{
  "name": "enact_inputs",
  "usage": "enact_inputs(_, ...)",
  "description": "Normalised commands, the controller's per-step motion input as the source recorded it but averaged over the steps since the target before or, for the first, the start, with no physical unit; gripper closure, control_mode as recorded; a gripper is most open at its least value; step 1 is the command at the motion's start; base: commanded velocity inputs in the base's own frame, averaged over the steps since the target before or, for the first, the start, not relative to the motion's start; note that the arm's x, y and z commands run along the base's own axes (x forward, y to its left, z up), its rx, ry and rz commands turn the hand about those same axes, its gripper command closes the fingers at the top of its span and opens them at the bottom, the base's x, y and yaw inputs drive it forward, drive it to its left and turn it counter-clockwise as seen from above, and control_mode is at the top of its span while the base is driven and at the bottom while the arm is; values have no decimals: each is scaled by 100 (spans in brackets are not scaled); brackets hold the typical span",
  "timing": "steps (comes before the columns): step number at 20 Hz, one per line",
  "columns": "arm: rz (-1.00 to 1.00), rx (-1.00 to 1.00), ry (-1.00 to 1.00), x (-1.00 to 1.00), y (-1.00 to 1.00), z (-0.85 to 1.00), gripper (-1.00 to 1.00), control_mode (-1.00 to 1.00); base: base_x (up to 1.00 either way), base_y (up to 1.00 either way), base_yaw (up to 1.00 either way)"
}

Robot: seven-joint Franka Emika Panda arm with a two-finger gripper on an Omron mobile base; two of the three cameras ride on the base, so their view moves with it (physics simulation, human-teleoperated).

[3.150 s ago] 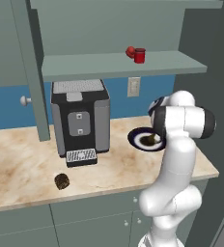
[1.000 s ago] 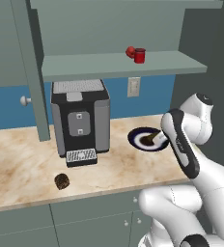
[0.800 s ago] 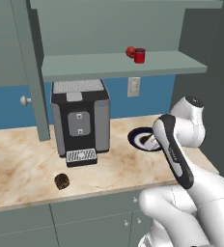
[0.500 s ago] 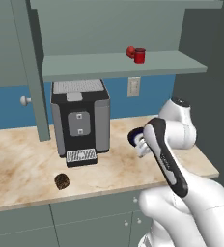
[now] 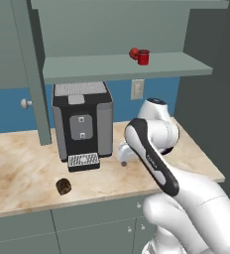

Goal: Pick the avocado and bread from the counter and place them on the plate. Then pick the jam from the cabinet and place it next to the plate. Lastly close the cabinet door.

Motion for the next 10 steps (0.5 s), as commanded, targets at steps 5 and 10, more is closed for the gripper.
enact_inputs(5,-37,0,-7,-34,50,-6,-100,-100,0,0,0)
enact_inputs(10,-38,0,-9,-19,58,-15,-100,-100,0,0,0)
